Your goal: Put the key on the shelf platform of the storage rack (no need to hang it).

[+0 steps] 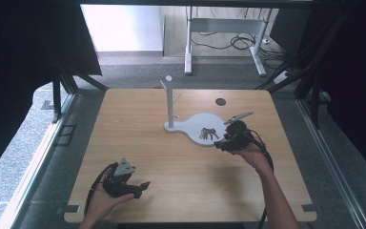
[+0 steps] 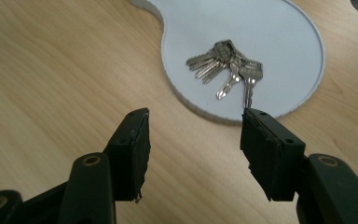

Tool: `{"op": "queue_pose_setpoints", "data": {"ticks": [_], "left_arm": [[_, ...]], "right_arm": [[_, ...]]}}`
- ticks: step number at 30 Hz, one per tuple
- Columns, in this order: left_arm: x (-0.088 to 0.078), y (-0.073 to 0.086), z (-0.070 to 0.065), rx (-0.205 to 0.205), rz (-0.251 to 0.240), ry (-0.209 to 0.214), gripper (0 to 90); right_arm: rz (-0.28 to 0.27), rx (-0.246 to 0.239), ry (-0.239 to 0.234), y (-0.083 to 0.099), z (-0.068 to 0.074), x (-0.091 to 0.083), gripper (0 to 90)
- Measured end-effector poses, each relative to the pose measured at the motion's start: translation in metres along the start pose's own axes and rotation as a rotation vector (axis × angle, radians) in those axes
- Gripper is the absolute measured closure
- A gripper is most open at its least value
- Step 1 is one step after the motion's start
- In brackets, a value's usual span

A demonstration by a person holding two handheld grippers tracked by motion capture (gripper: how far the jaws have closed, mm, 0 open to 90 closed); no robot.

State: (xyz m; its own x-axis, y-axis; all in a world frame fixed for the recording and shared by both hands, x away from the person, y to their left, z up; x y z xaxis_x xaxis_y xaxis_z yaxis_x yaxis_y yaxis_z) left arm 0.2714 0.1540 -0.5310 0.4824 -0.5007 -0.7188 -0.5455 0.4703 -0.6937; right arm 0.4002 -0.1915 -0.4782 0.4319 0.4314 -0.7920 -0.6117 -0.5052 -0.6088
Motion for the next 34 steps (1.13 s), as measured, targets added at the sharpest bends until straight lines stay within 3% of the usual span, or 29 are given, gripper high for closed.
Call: {"op": "queue_pose_setpoints", "data": {"ticks": [5,9,10,11,17,19,22,28,34], "left_arm": [[0.001,0.0,0.0,0.001,0.004,-0.002,21.7],[0.0,0.001,0.002,-0.003,0.003,-0.005,21.7],[0.0,0.001,0.002,-0.003,0.003,-0.005,21.7],[0.001,0.001,0.002,-0.003,0.005,-0.007,21.7],[0.004,0.002,0.0,-0.003,0.016,-0.008,21.7],[0.006,0.003,0.0,-0.004,0.022,-0.008,21.7],[0.007,0.003,0.0,-0.001,0.026,-0.008,21.7],[0.008,0.003,-0.001,0.001,0.027,-0.007,21.7],[0.011,0.003,-0.004,0.011,0.036,0.0,21.7]], "right_arm": [[-0.017,0.002,0.011,0.022,0.002,-0.011,43.0],[-0.058,0.035,0.016,0.062,0.004,-0.02,43.2],[-0.058,0.035,0.016,0.062,0.004,-0.02,43.2],[-0.068,0.051,0.023,0.079,0.003,-0.022,43.4],[-0.057,0.084,0.053,0.113,-0.005,-0.022,43.7],[-0.067,0.094,0.047,0.12,-0.005,-0.021,44.3],[-0.04,0.082,0.048,0.127,-0.005,-0.018,44.2],[-0.053,0.089,0.058,0.13,-0.008,-0.018,44.2],[-0.093,0.07,0.112,0.13,-0.009,-0.016,43.8]]}}
Point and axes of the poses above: each handheld gripper's, and its own axes: x roughly forward along the jaws, y roughly out of its underside, z roughly to its left, the point moved 5 cm from there along x, roughly forward along the jaws
